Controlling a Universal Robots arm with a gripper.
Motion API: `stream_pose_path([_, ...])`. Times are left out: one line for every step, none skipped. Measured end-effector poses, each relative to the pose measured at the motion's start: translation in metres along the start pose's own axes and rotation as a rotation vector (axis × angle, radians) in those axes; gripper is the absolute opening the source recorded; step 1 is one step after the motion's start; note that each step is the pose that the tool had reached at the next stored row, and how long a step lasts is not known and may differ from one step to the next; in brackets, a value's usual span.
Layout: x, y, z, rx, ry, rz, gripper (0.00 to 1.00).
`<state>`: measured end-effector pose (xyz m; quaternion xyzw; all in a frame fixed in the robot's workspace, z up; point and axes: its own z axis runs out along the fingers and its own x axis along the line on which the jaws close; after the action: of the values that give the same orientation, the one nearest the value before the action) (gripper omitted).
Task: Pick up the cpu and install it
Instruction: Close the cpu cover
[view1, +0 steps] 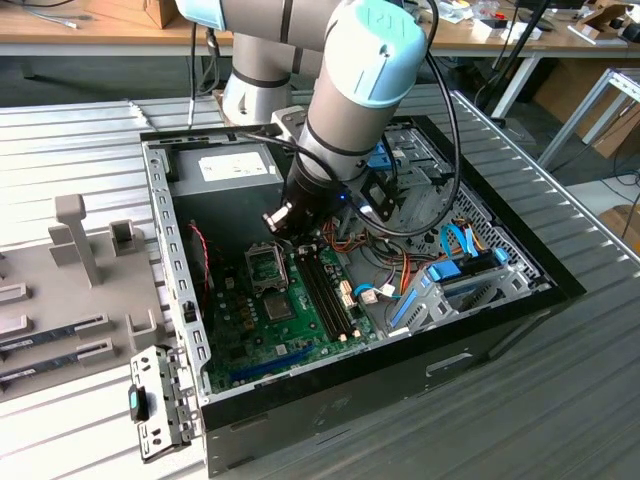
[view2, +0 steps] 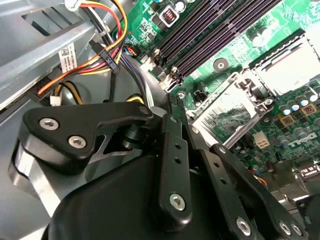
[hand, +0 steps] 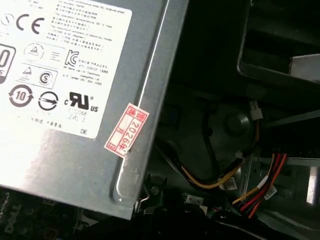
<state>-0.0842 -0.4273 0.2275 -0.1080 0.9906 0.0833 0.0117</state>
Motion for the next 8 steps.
stream_pose_path([0.0,0.0,0.0001,-0.0002,0.0008,-0.005,0.11])
stream_pose_path([0.0,0.0,0.0002,-0.0005,0.0021,-0.013,0.11])
stream_pose_path([0.0,-0.0001,0.0003,-0.0007,0.003,-0.018,0.11])
stream_pose_path([-0.0001,-0.0001,0.0005,-0.0012,0.0046,-0.028,0.11])
stream_pose_path([-0.0003,-0.0002,0.0008,-0.0017,0.007,-0.043,0.11])
stream_pose_path([-0.0004,-0.0003,0.001,-0.0021,0.0081,-0.049,0.11])
stream_pose_path([-0.0007,-0.0004,0.0013,-0.0024,0.0088,-0.054,0.11])
stream_pose_path([-0.0008,-0.0005,0.0015,-0.0026,0.0103,-0.062,0.11])
